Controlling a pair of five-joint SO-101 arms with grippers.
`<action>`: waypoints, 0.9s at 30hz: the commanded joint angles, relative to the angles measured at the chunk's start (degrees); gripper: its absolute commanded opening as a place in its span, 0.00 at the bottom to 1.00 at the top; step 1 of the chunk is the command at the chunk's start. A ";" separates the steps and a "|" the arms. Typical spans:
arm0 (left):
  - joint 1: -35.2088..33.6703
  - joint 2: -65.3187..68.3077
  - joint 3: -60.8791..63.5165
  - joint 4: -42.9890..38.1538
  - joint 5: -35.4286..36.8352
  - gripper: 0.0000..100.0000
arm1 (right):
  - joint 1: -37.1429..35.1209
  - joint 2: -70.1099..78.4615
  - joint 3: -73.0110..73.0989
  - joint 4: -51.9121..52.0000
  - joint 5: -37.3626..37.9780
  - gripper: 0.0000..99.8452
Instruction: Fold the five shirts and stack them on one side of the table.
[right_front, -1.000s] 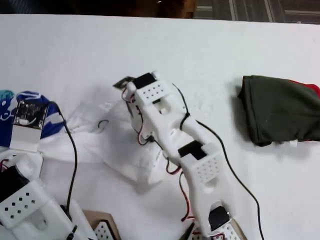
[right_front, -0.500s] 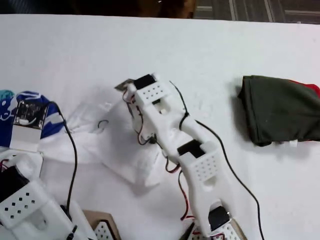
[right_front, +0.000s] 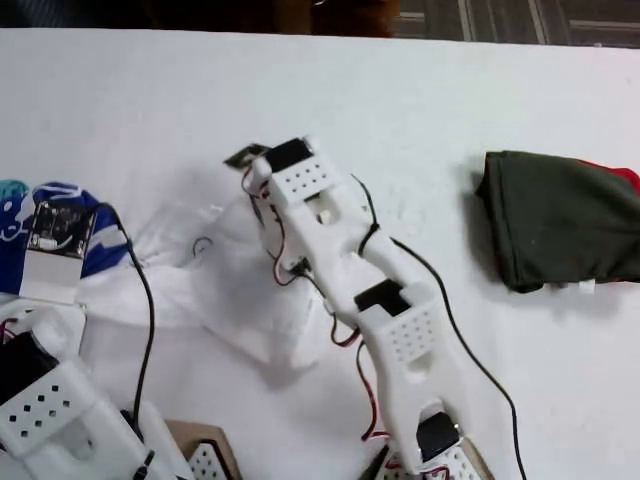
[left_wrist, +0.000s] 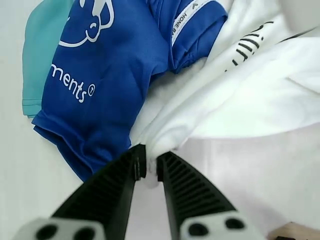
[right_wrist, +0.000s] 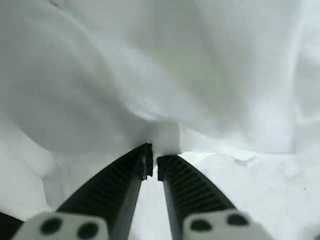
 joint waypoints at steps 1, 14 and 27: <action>-0.70 -0.53 -0.31 -0.35 -0.62 0.03 | 1.27 -1.10 -2.64 1.45 0.00 0.02; -0.70 -0.53 -0.48 -0.35 -0.70 0.03 | 0.92 -0.66 -8.44 1.36 1.85 0.02; -0.70 -0.53 -0.22 -0.35 -0.70 0.03 | 0.13 2.86 -9.93 1.27 2.73 0.09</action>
